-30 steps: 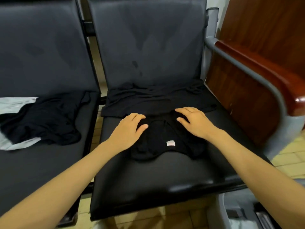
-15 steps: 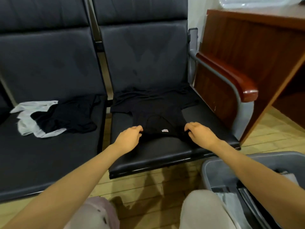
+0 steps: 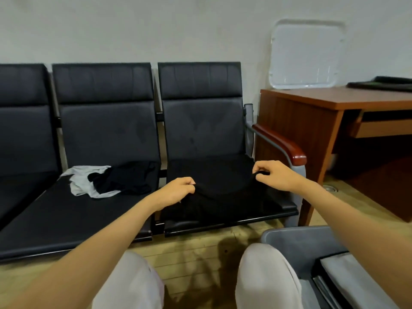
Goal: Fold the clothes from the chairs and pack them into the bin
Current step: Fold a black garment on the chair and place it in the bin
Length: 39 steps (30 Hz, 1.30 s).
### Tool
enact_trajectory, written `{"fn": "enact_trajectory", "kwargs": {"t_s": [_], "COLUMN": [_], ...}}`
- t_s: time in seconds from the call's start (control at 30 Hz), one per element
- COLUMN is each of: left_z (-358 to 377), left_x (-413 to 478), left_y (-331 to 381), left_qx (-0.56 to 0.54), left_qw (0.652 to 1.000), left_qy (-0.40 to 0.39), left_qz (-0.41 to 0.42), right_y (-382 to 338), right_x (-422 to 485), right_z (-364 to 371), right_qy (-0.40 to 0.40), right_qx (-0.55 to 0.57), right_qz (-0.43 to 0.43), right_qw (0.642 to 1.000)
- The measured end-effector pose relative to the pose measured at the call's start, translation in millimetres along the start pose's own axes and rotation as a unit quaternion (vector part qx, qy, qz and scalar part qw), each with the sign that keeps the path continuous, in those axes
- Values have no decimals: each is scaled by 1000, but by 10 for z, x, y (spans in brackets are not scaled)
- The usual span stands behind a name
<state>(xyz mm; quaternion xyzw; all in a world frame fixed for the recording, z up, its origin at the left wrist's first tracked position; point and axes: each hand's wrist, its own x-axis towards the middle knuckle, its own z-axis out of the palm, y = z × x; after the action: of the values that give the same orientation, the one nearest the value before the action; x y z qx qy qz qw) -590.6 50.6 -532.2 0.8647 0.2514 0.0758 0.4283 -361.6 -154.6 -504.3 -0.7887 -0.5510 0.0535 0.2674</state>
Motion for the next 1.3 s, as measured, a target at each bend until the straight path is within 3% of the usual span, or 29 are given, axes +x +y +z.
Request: {"fn": "enact_trajectory", "kwargs": {"t_s": [0.27, 0.53, 0.7, 0.83, 0.9, 0.97, 1.07, 1.13, 1.2, 1.3], "left_z": [-108, -743, -656, -368, -166, 45, 300, 430, 566, 723], "left_x": [352, 2004, 3256, 3894, 3989, 3911, 3618, 3356, 3068, 2703], "left_y": [-30, -45, -531, -1147, -1376, -1488, -1490, -1456, -1422, -1373], "left_qx": [-11, -68, -22, 51, 148, 246, 301, 309, 337, 393], "left_qw": [998, 973, 975, 975, 966, 943, 919, 922, 925, 915], "left_qy": [63, 220, 216, 195, 189, 221, 245, 222, 169, 88], "left_qz": [-14, 1, -44, -92, -97, -45, 66, 78, 46, -16], "right_y": [86, 545, 1279, 1828, 1994, 2058, 2010, 1891, 1725, 1470], "right_x": [356, 2041, 3155, 3539, 3556, 3481, 3268, 3079, 2855, 2499], "right_z": [29, -91, 469, 1146, 1482, 1745, 1924, 1956, 2013, 2154], "right_qy": [26, 98, 50, 26, 13, 41, 143, 184, 167, 36], "right_qx": [-3, -48, -90, -129, -161, -185, -164, -145, -137, -140], "right_qz": [32, 27, 89, 157, 191, 196, 139, 94, 55, 83], "right_qw": [999, 994, 991, 979, 968, 962, 966, 968, 975, 986]}}
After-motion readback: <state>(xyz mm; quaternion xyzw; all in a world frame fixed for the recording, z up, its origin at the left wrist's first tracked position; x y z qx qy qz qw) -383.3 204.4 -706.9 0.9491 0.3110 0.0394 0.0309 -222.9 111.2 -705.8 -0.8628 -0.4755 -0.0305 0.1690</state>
